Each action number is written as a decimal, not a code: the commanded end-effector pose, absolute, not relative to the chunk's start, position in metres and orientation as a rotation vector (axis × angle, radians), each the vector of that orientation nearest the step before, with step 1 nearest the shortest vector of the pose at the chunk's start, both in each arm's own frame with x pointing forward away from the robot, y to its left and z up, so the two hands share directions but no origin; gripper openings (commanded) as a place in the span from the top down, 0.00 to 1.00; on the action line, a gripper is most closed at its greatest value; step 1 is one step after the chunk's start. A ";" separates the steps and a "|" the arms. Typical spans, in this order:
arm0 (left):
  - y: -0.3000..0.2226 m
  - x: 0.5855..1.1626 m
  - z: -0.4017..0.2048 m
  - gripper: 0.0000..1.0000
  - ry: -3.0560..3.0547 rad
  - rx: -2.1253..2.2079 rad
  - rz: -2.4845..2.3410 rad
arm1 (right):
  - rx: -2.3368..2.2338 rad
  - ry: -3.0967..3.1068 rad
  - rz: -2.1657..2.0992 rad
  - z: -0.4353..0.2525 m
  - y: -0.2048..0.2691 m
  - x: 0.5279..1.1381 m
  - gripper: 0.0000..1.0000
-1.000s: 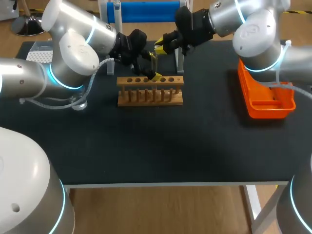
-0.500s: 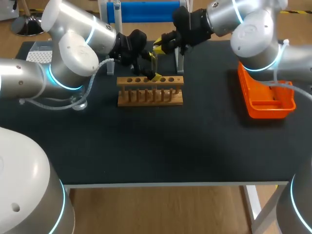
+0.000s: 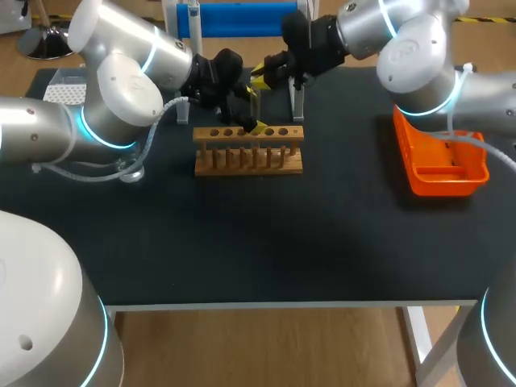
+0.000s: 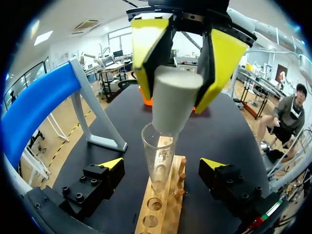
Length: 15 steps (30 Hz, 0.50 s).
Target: Invert the test tube, pick up the pipette, mount the tip to pipette, aspirate from beaker and dispense into the tube, eject the tip, return the pipette, and cap with the stopper.
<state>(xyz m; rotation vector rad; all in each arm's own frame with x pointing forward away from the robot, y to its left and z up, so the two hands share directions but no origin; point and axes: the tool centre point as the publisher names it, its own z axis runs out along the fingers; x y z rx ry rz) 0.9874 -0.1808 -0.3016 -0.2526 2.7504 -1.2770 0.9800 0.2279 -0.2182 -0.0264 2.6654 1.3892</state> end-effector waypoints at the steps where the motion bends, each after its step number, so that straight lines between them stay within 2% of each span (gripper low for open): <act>1: -0.181 0.988 -0.301 0.00 2.754 -0.253 -1.275 | -0.027 2.673 1.381 -0.220 0.229 0.983 1.00; 15: -0.181 0.988 -0.301 0.00 2.754 -0.253 -1.275 | -0.019 2.692 1.357 -0.230 0.228 0.982 1.00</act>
